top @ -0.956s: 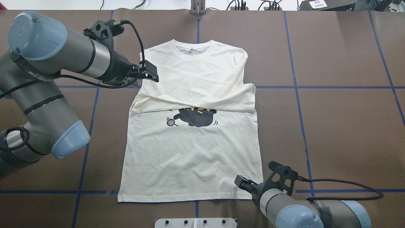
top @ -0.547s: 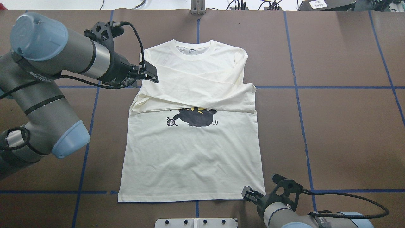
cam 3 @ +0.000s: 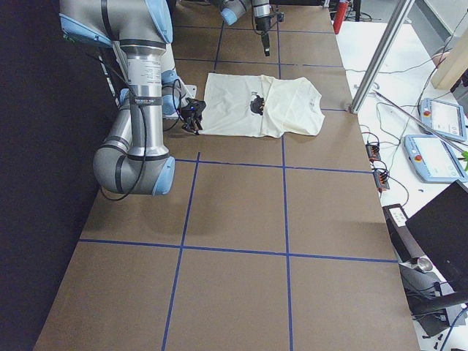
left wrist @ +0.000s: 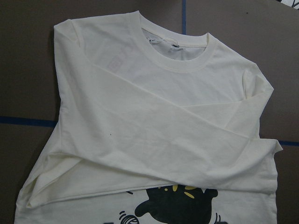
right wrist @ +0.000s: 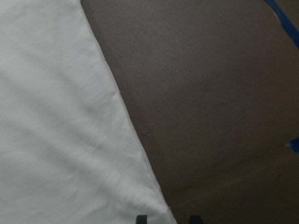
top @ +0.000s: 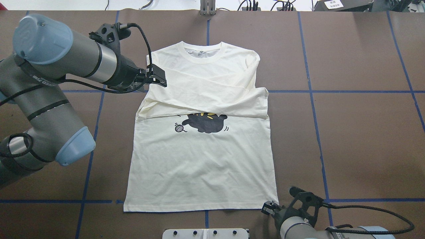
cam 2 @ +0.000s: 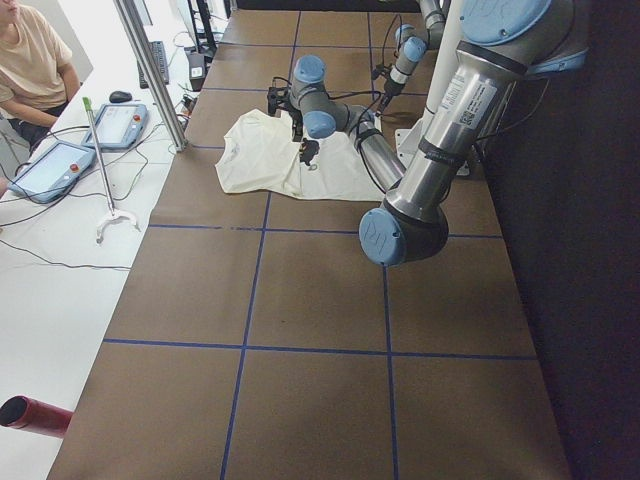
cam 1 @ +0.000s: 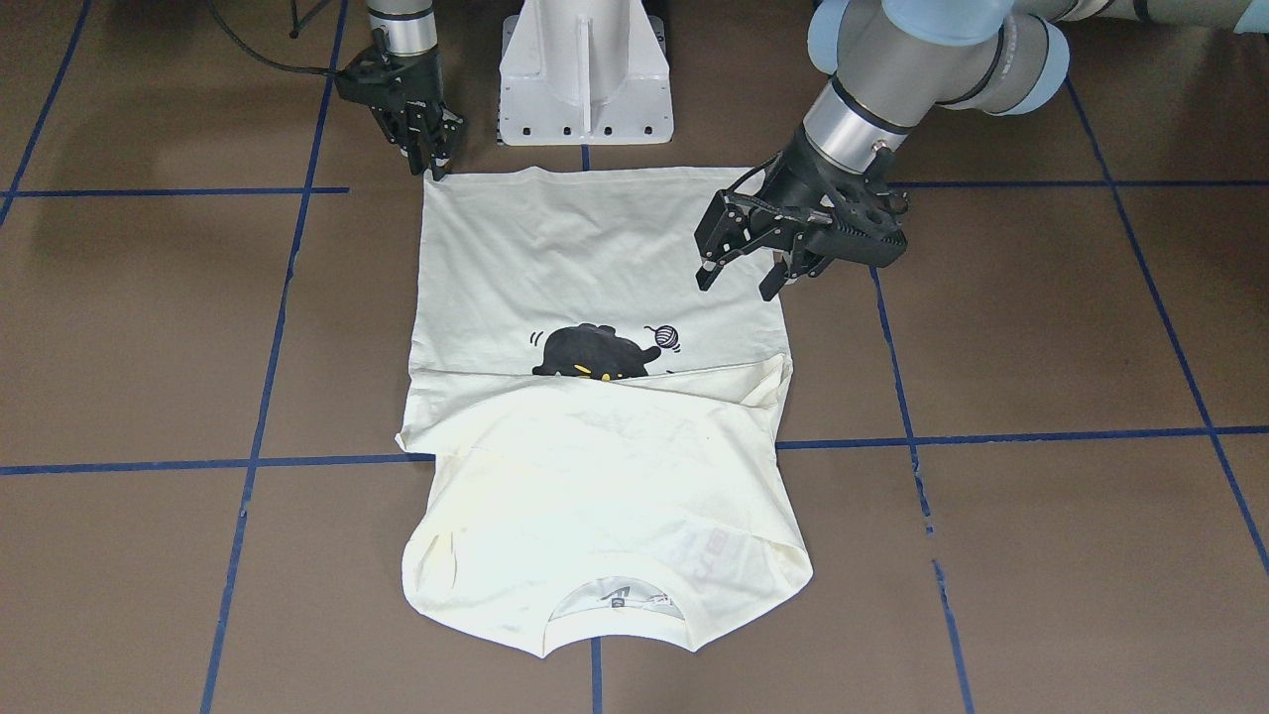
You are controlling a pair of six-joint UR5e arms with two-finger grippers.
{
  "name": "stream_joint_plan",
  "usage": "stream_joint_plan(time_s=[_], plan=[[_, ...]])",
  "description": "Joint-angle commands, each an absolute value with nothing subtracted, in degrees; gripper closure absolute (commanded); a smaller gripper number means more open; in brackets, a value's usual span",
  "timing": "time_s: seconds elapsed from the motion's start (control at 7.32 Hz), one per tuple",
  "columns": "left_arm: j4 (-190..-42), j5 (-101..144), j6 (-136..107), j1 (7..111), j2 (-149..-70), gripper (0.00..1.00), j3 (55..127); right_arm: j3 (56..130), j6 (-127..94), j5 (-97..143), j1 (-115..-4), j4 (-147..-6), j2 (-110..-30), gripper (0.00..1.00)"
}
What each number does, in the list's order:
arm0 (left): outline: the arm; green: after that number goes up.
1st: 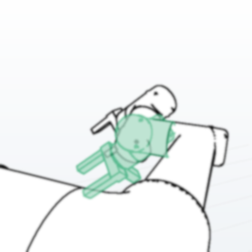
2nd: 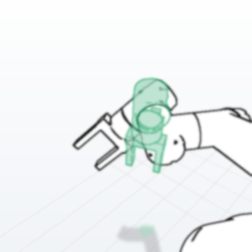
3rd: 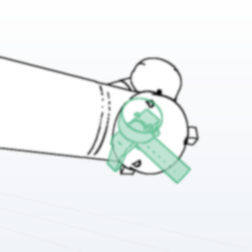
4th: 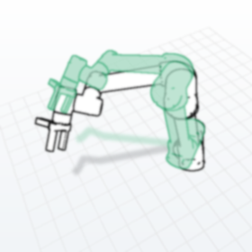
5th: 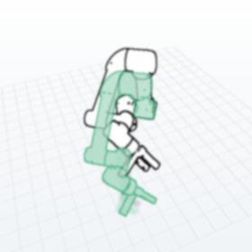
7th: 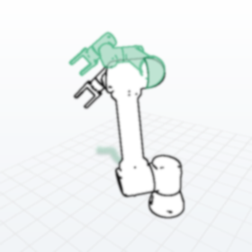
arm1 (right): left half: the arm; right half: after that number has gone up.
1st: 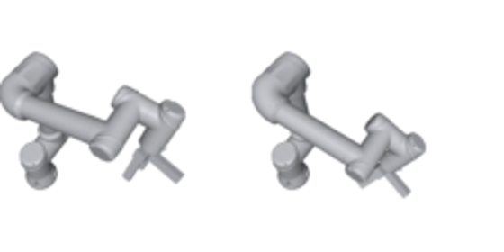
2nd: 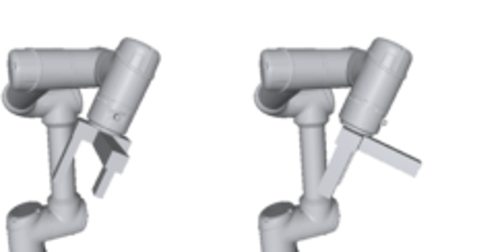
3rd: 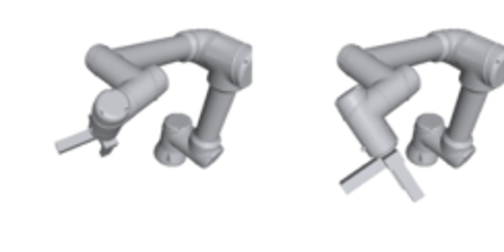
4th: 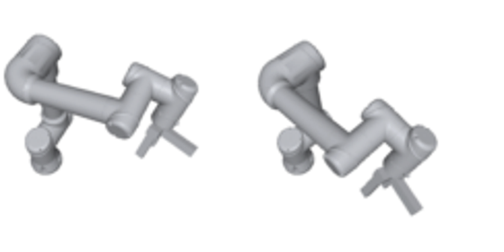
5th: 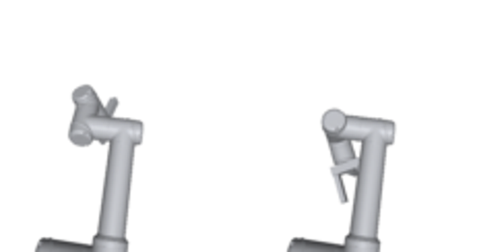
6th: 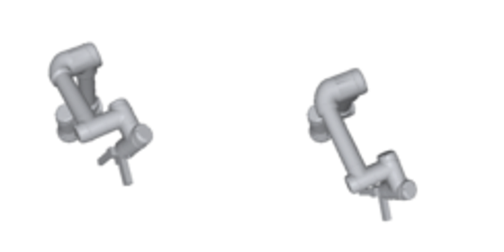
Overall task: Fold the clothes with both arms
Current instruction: 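Move both grippers to the hem corners nearest the robot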
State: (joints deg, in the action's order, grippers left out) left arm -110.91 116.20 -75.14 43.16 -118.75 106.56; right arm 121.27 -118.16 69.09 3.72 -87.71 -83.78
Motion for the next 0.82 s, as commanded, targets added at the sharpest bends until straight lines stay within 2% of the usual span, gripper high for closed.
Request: stream_joint_plan(time_s=[0.0,0.27,0.41,0.55,0.68], plan=[[-110.8,116.1,-75.2,43.2,-118.5,0.2,106.6,121.2,-118.4,69.1,3.9,-87.9,-83.6,1.0],[-110.5,115.7,-82.8,42.5,-115.5,0.17,108.0,121.8,-118.4,69.2,4.0,-87.9,-83.2,1.0],[-109.3,114.6,-90.1,38.3,-112.5,0.17,110.3,125.6,-118.3,69.9,3.5,-87.9,-83.5,1.0],[-104.5,108.2,-92.3,32.5,-107.2,0.18,116.1,126.9,-118.3,71.0,3.4,-87.9,-83.8,1.0],[-101.4,107.8,-93.6,31.0,-103.7,0.19,121.3,126.7,-118.3,71.2,3.5,-87.9,-83.8,1.0]])
